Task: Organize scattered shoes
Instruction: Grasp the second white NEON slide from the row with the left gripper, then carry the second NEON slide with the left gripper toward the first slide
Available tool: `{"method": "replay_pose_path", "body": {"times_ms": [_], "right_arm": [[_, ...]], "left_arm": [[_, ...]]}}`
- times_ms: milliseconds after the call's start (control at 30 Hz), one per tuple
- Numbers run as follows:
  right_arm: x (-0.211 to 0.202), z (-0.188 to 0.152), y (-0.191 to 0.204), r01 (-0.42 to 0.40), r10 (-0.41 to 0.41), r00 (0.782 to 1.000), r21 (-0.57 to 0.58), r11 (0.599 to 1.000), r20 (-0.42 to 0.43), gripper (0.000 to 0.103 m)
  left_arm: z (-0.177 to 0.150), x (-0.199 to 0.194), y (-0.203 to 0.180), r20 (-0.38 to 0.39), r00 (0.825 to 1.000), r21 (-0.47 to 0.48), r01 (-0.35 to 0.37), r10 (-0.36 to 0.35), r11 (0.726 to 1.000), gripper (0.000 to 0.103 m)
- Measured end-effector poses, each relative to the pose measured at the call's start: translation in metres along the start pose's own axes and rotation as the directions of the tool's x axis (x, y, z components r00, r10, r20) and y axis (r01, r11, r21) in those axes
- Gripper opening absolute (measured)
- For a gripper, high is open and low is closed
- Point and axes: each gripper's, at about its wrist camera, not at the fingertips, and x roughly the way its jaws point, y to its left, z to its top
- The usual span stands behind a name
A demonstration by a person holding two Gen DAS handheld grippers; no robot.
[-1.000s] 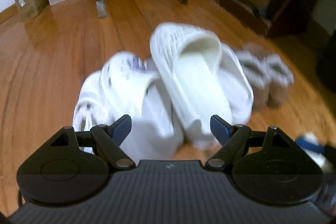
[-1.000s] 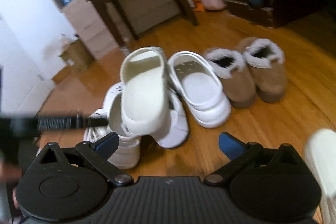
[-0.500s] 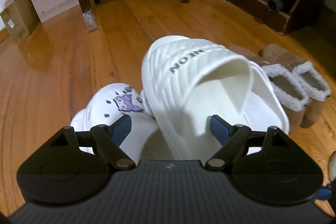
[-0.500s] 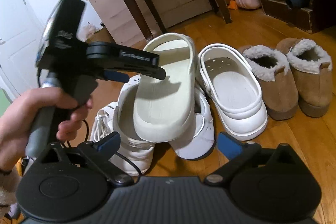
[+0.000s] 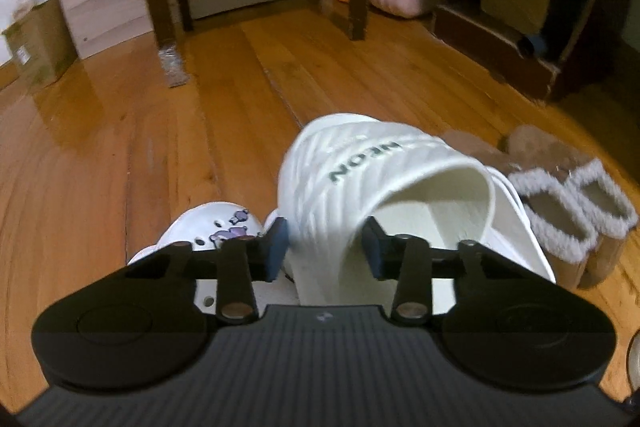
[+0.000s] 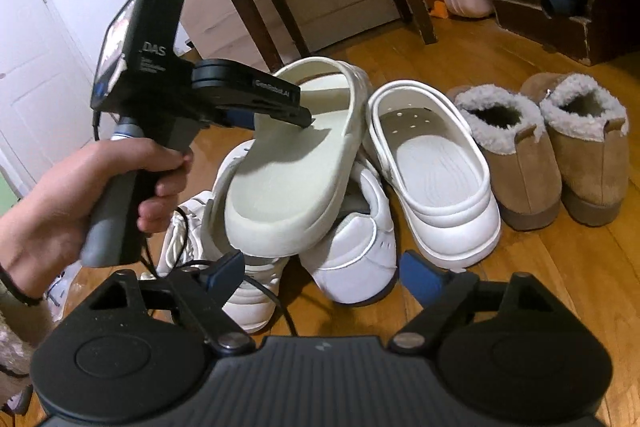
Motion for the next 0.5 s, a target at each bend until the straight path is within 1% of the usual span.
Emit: {"method": "replay_pose_path", "body": {"times_ms": [33, 133, 200, 267, 400, 500], "right_arm": [[-0.001, 0.002, 0.001, 0.004, -0.004, 1.000, 0.013, 1.000, -0.007, 0.087], [-0.004, 0.006, 0.001, -0.020, 0.022, 0.999, 0.050, 0.999, -0.025, 0.087], [-0.015, 0.012, 0.011, -0.088, 0.089, 0.996, 0.047, 0.995, -0.022, 0.087], [-0.021, 0.017, 0.021, -0.100, 0.100, 0.994, 0.010, 0.995, -0.036, 0.089], [-0.033, 0.019, 0.035, -0.014, 0.012, 0.999, -0.043, 0.999, -0.051, 0.090], [-0.038, 0.016, 0.040, 0.001, -0.005, 0.999, -0.076, 0.997, -0.054, 0.090]], "left_arm": [[-0.001, -0.002, 0.001, 0.006, 1.000, -0.008, -0.001, 0.001, 1.000, 0.027], [-0.006, -0.007, 0.002, 0.024, 1.000, -0.030, -0.004, 0.005, 1.000, 0.025], [-0.008, -0.011, 0.004, 0.023, 1.000, -0.047, -0.004, 0.005, 0.999, 0.025], [-0.012, -0.016, 0.005, 0.016, 1.000, -0.053, 0.003, -0.002, 0.999, 0.025], [-0.021, -0.027, 0.012, 0.023, 0.999, -0.089, 0.027, -0.025, 0.996, 0.025], [-0.027, -0.036, 0.015, 0.027, 0.999, -0.121, 0.037, -0.034, 0.992, 0.024]]}}
